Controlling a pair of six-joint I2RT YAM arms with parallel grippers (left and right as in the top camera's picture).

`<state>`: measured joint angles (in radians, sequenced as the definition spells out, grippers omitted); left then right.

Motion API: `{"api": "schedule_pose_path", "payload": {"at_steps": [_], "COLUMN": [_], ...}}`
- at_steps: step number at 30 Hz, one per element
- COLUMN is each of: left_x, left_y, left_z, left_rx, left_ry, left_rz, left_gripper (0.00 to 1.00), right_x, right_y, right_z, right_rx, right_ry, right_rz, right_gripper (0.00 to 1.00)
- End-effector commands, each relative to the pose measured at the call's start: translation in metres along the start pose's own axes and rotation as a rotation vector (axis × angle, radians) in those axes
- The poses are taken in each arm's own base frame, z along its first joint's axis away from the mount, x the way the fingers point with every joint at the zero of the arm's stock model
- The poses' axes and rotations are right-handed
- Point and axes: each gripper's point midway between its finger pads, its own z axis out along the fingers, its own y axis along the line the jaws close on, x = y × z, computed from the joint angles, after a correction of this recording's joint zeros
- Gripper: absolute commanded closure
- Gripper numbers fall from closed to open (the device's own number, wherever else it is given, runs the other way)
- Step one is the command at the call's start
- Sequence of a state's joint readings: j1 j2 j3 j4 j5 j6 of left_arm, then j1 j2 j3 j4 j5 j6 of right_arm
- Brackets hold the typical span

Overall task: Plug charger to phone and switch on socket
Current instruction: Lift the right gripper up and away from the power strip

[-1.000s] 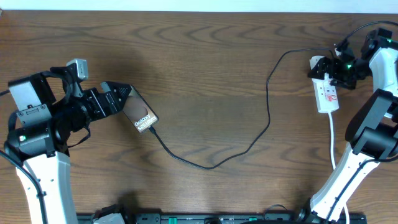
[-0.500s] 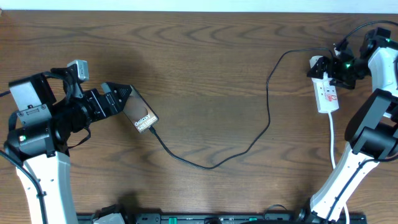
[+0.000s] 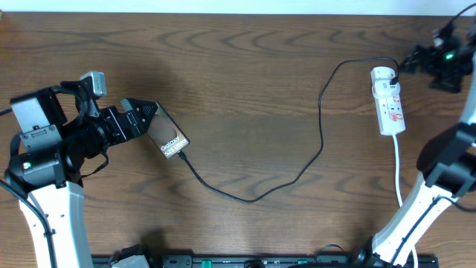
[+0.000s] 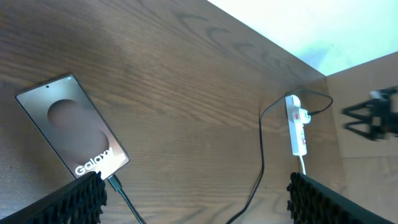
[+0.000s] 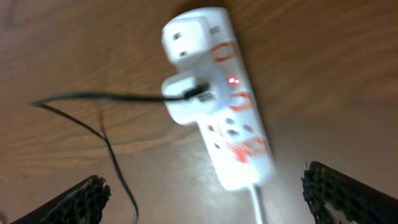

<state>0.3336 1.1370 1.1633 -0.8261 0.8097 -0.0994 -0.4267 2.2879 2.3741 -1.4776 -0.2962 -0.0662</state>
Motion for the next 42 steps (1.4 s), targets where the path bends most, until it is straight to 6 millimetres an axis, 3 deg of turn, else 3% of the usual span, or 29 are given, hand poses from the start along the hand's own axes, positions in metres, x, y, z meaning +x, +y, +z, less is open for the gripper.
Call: {"api": "schedule_pose_path", "payload": {"at_steps": [1, 6, 9, 14, 18, 23, 42], "left_x": [-0.004, -0.004, -0.004, -0.004, -0.004, -0.004, -0.004], "left_y": [-0.004, -0.004, -0.004, -0.004, -0.004, -0.004, -0.004], "left_z": [-0.003, -0.003, -0.003, -0.003, -0.003, -0.003, -0.003], "left_rx": [0.009, 0.009, 0.009, 0.009, 0.009, 0.009, 0.01], "left_ry": [-0.011, -0.011, -0.01, -0.01, -0.01, -0.01, -0.009], "left_rz": [0.03, 0.029, 0.029, 0.029, 0.029, 0.029, 0.029], "left_gripper": [0.08, 0.08, 0.08, 0.08, 0.07, 0.08, 0.07], "right_x": [-0.002, 0.023, 0.041, 0.061, 0.069, 0.075, 0.075], "right_y": [0.004, 0.028, 0.041, 0.055, 0.058, 0.058, 0.058], "right_z": [-0.099, -0.172, -0.204, -0.239, -0.249, -0.246, -0.246], "right_rx": [0.184, 0.208, 0.202, 0.196, 0.195, 0.193, 0.193], "right_ry": [-0.207, -0.345, -0.406, -0.486, -0.505, -0.48, -0.479], "right_rz": [0.051, 0.033, 0.02, -0.001, -0.006, -0.001, -0.001], "right_gripper": [0.01, 0.01, 0.01, 0.01, 0.01, 0.01, 0.01]}}
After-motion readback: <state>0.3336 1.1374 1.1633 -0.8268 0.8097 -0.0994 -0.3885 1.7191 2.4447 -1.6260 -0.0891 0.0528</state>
